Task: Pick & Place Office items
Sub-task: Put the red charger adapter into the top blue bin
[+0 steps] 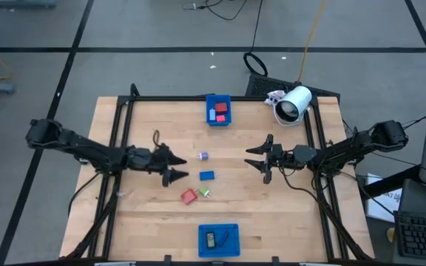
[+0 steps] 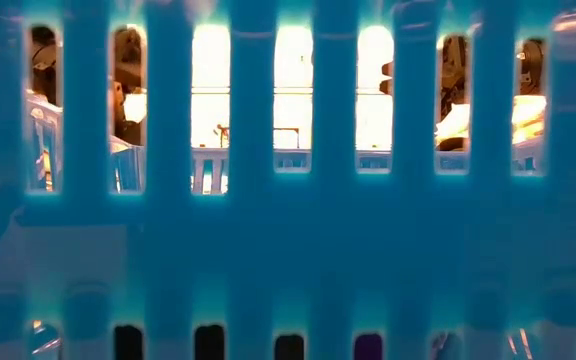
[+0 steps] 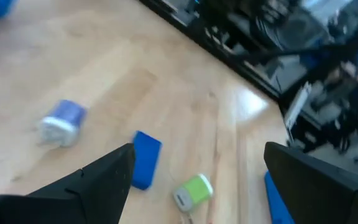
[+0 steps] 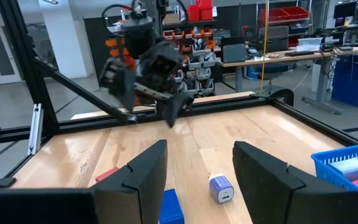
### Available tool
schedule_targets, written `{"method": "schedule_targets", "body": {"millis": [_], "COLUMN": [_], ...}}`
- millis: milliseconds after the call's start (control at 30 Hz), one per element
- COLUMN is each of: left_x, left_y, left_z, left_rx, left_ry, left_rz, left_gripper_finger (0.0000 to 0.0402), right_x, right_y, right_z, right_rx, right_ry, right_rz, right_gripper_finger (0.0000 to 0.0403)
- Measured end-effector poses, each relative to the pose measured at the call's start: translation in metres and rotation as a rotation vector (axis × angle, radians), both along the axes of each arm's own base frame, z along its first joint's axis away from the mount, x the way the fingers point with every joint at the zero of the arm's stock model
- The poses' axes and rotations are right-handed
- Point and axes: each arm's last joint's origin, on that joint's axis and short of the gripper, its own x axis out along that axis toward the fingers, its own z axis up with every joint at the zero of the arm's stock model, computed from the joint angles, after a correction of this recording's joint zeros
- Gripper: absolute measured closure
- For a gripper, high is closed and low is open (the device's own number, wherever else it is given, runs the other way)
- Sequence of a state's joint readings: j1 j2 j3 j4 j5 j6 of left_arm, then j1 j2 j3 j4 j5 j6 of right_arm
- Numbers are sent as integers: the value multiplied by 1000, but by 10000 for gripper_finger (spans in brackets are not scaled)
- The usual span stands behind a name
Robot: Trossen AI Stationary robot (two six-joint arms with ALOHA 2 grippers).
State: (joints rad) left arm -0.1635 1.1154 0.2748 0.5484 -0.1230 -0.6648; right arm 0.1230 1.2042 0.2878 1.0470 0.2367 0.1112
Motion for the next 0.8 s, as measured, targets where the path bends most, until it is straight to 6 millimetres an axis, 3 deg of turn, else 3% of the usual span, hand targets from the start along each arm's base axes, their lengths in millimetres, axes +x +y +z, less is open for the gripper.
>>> {"method": "schedule_targets", "body": {"millis": [233, 467, 567, 800], "left_x": [46, 87, 95, 96], "left_y": [-25, -34, -33, -41], "left_z": [8, 2, -9, -23], "left_rx": [169, 351, 381, 220], "left_ry": [50, 294, 386, 463], "left_rz": [-122, -190, -192, -280], "left_gripper_finger": [66, 80, 85, 91], "right_x": [0, 0, 0, 0], "right_y": [0, 0, 0, 0], "right_z": [0, 0, 0, 0], "right_rx": [0, 0, 0, 0], "right_ry": [0, 2, 2, 4], "right_rz": [-2, -2, -2, -2], "right_gripper_finger": [232, 232, 232, 232]}}
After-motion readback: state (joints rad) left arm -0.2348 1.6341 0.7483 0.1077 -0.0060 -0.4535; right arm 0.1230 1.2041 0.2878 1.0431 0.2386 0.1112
